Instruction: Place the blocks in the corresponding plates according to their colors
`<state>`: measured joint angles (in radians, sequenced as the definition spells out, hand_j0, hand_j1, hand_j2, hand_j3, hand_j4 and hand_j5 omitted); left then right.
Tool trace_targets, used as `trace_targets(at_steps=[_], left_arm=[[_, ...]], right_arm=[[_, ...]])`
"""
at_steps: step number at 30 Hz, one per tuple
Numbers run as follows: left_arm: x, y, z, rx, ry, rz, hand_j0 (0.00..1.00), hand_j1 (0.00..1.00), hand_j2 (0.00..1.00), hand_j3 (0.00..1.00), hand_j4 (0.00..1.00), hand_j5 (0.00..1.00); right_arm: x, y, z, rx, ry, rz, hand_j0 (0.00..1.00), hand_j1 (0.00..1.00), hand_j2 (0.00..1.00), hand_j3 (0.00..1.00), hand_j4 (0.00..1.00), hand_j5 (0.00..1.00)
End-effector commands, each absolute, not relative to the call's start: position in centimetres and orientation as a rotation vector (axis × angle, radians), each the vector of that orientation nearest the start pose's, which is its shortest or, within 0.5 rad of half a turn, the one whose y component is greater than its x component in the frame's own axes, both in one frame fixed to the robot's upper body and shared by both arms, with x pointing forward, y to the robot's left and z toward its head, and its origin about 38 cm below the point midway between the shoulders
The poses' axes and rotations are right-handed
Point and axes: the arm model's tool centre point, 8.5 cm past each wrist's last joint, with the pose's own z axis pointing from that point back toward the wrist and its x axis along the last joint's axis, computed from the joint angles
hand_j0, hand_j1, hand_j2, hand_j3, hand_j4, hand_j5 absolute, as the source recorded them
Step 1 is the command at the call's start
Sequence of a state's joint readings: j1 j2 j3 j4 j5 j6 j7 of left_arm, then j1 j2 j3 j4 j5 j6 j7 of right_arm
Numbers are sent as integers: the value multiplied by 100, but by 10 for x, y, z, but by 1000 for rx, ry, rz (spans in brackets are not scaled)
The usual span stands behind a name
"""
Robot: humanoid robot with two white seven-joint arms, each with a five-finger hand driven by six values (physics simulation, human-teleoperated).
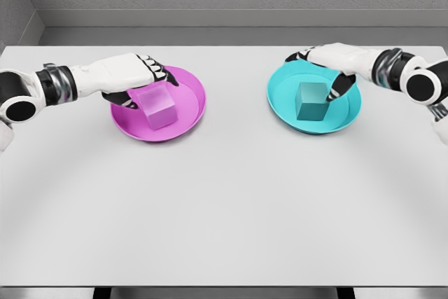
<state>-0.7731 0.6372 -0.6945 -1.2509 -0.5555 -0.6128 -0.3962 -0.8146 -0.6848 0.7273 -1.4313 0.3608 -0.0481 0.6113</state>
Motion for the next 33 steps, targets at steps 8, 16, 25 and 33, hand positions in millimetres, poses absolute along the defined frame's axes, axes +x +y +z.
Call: trace_targets(at_steps=[8,16,25,33], left_arm=[[480,259,214,493,-1517,-2075,100,100,100,100,100,100],[452,294,240,471,-1565,-2030,100,100,100,100,100,100],[412,354,246,511,-1532,-1941,100,100,100,100,100,100],[399,365,236,496,-1480,-1951,100,100,100,100,100,100]], right_arm=[[449,-310,286,-601,-1391,1848,100,100,100,100,100,100],[394,-353,253,-492,-1436,1972,100,100,100,100,100,100],[381,-365,248,-458,-1460,1955,100,100,100,100,100,100],[381,-365,248,-457,-1461,1955,100,100,100,100,100,100]])
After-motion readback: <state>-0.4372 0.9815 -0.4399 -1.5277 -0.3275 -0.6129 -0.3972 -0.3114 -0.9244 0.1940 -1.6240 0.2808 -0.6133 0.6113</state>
